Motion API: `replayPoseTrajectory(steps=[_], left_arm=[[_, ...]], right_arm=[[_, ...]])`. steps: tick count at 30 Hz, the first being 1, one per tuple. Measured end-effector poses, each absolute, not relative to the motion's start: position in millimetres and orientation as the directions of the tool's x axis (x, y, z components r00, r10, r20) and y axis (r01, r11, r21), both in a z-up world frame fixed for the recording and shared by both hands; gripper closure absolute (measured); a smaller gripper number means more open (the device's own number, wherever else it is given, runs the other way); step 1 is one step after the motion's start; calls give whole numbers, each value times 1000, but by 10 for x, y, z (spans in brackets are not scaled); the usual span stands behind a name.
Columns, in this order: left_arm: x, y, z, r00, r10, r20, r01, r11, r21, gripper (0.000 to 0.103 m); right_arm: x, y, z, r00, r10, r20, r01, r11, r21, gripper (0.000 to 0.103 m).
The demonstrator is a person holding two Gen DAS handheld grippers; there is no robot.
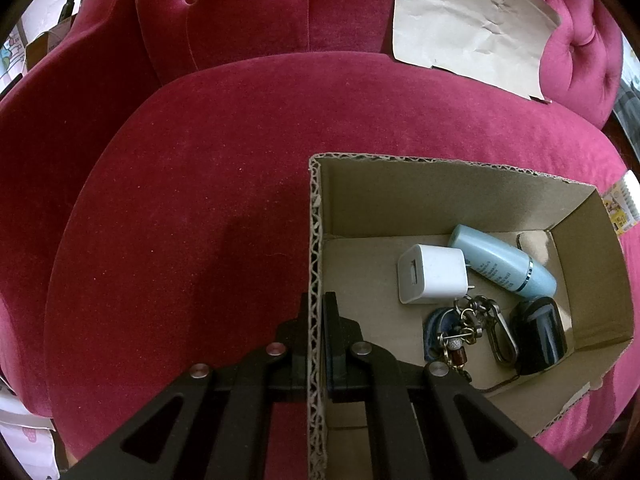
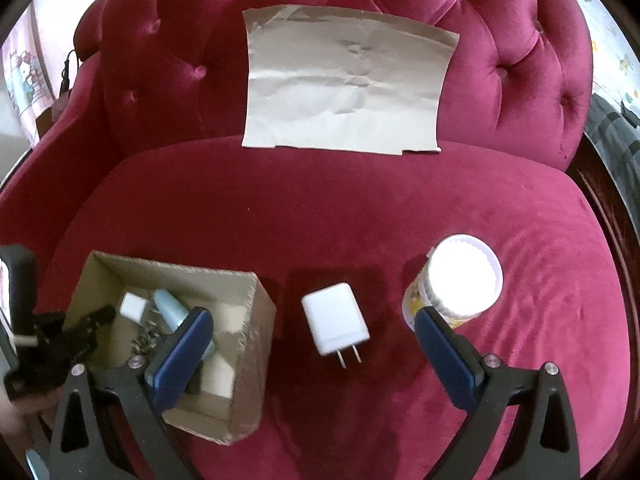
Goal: Organize rigid objects
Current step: 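Move the right tool back to the larger white charger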
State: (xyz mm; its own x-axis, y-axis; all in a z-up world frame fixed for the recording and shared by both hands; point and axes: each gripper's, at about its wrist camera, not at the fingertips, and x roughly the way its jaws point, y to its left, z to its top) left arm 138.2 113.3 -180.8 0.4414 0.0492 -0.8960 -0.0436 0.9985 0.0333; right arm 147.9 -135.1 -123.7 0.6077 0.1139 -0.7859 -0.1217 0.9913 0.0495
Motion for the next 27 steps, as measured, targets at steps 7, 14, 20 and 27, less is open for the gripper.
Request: replayPoseTrajectory(steps=[7, 14, 20, 27], left_arm=[[1389, 1122, -1812, 440, 56, -896, -45, 998, 40, 99], [1394, 1092, -1807, 438, 66, -897, -49, 998, 50, 99], [1396, 1092, -1803, 437, 66, -897, -49, 998, 49, 99], [1398, 1097, -1798, 437, 65, -897, -46, 998, 50, 99]], right_arm=[[1418, -1498, -1333, 600, 120, -791, -148, 988, 39, 0], [1379, -1649, -1446, 587, 168, -792, -178, 981, 76, 0], [1358, -1693, -1515, 583, 193, -789, -202, 975, 90, 0], [1417, -1677, -1628, 573, 189, -798, -213, 974, 78, 6]])
